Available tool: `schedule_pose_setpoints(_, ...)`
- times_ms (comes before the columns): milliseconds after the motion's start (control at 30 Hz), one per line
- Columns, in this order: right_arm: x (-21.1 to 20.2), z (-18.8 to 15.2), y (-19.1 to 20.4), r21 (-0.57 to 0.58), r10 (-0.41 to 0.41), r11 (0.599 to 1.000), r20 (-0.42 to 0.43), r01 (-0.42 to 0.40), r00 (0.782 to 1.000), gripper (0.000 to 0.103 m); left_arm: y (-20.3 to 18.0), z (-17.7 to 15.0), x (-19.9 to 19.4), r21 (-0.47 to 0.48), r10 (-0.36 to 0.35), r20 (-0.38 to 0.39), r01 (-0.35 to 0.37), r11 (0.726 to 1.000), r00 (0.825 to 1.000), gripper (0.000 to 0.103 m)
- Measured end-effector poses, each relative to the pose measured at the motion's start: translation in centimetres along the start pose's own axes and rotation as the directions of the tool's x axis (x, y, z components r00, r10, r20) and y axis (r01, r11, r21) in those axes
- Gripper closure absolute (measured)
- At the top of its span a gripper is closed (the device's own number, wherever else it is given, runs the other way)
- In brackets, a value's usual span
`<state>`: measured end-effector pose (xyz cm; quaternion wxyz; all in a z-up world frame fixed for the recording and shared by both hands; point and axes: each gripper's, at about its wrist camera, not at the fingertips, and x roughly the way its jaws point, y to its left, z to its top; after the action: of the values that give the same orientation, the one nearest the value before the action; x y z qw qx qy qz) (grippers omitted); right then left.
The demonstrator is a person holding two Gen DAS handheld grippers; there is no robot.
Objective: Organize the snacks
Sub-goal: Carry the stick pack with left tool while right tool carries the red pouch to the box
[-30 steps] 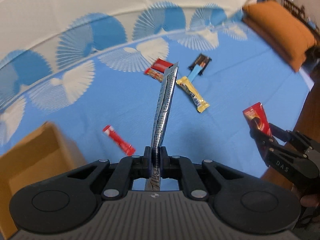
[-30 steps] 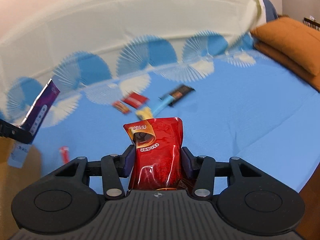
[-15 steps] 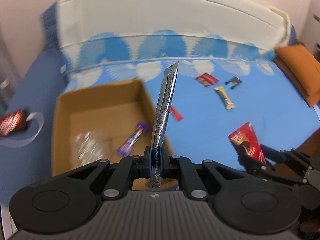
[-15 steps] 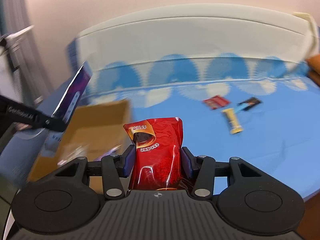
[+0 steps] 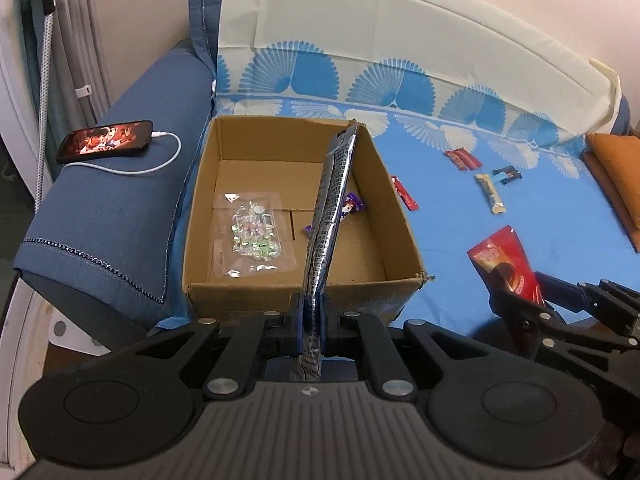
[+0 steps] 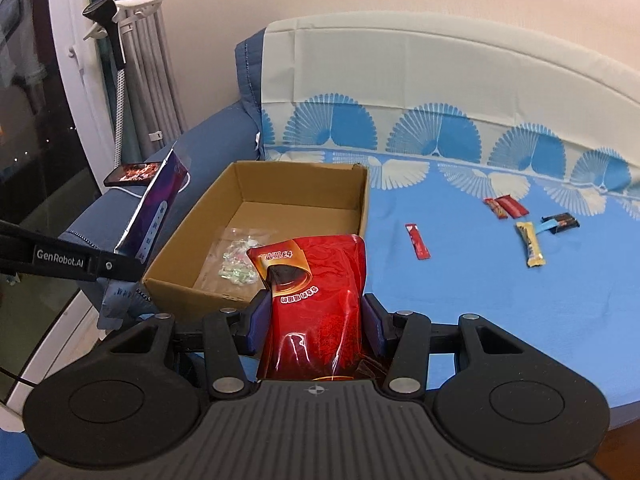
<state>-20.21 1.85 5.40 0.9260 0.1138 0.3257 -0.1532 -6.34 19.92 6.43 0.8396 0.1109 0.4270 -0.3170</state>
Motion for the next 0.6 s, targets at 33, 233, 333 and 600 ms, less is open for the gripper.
schedule_pose_setpoints(33, 0.0, 0.0, 0.1, -0.002, -0.004, 1.000, 0.001, 0.004, 1.000, 0.052, 0.0, -0.1, -0.2, 0.002, -0.004, 0.005, 0.004, 1.000, 1.000, 0.095)
schedule_pose_setpoints(233, -0.5, -0.1, 0.8, -0.021, -0.018, 1.000, 0.009, 0.018, 1.000, 0.052, -0.1, -0.2, -0.6, -0.004, -0.017, 0.025, 0.017, 1.000, 1.000, 0.095)
schedule_pose_setpoints(333, -0.6, -0.2, 1.1, -0.026, -0.021, 0.999, 0.007, 0.022, 1.000, 0.052, 0.0, -0.2, -0.7, -0.006, -0.017, 0.029, 0.017, 1.000, 0.999, 0.095)
schedule_pose_setpoints(600, -0.3, -0.2, 0.8, -0.024, -0.017, 1.000, -0.004, 0.017, 1.000, 0.052, 0.0, 0.1, -0.4, -0.006, -0.003, 0.026, 0.003, 1.000, 1.000, 0.095)
